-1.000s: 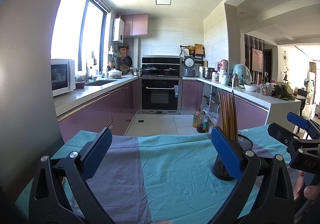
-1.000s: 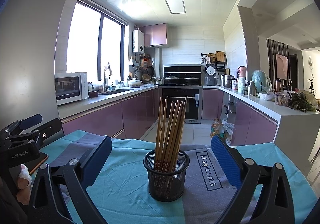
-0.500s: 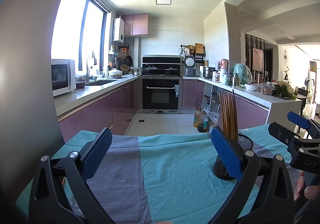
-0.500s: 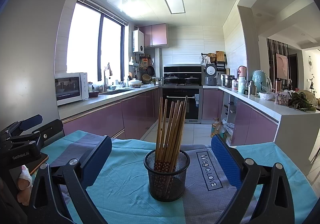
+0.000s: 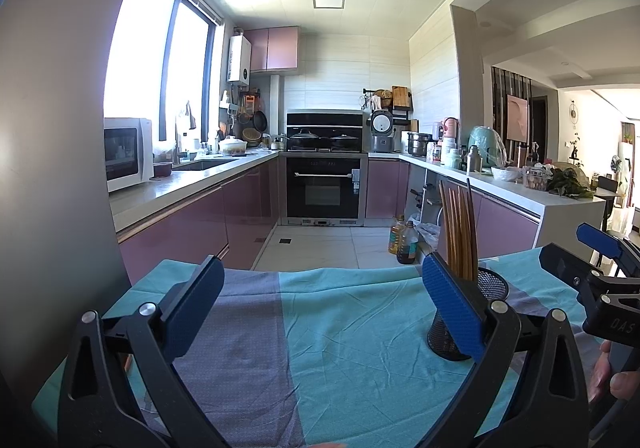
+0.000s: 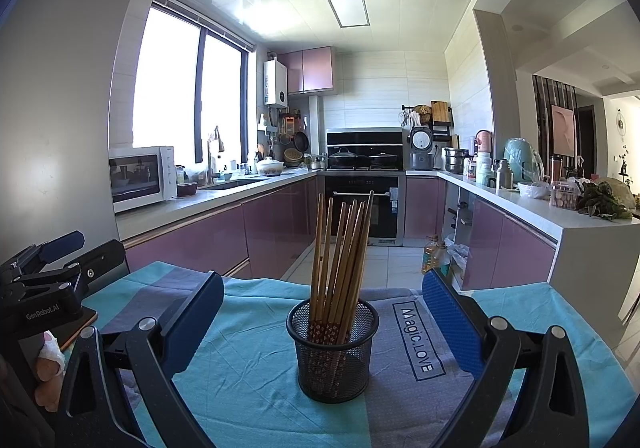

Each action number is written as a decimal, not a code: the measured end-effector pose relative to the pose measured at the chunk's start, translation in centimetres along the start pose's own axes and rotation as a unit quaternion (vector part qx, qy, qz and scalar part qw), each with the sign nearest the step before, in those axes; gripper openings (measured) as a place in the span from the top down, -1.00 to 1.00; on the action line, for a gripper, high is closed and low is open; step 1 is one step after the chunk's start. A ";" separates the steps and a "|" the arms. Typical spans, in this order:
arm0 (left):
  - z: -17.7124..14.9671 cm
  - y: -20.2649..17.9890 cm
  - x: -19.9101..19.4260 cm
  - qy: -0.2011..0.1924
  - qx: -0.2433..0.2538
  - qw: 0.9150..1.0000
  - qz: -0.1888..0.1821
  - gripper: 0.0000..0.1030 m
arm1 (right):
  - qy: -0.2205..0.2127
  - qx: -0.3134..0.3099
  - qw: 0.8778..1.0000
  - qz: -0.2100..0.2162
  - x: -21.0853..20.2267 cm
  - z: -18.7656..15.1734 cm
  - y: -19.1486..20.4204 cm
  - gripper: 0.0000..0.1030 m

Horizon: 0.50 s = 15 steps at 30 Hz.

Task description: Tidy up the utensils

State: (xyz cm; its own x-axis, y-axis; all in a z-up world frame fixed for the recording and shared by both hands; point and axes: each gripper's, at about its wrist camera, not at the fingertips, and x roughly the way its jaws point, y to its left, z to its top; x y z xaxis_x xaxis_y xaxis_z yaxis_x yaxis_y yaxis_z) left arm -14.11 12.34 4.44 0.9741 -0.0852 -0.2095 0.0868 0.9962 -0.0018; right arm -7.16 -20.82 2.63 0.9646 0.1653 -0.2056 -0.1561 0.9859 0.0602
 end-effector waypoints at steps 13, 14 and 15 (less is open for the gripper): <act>-0.1 0.0 -0.1 0.000 0.001 1.000 -0.001 -0.89 | 0.001 0.001 1.000 -0.001 0.1 0.1 0.0 -0.87; -0.1 0.0 -0.2 0.000 0.001 1.000 0.000 -0.89 | 0.001 0.000 1.000 -0.001 0.1 0.1 0.0 -0.87; -0.1 0.0 -0.2 0.000 0.001 1.000 0.000 -0.89 | 0.001 -0.001 1.000 -0.001 0.2 0.1 0.1 -0.87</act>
State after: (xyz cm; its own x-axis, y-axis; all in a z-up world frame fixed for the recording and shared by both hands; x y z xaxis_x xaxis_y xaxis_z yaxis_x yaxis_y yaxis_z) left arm -14.31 12.37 4.37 0.9741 -0.0849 -0.2095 0.0868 0.9962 -0.0002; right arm -6.99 -20.74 2.70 0.9642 0.1637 -0.2086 -0.1547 0.9862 0.0588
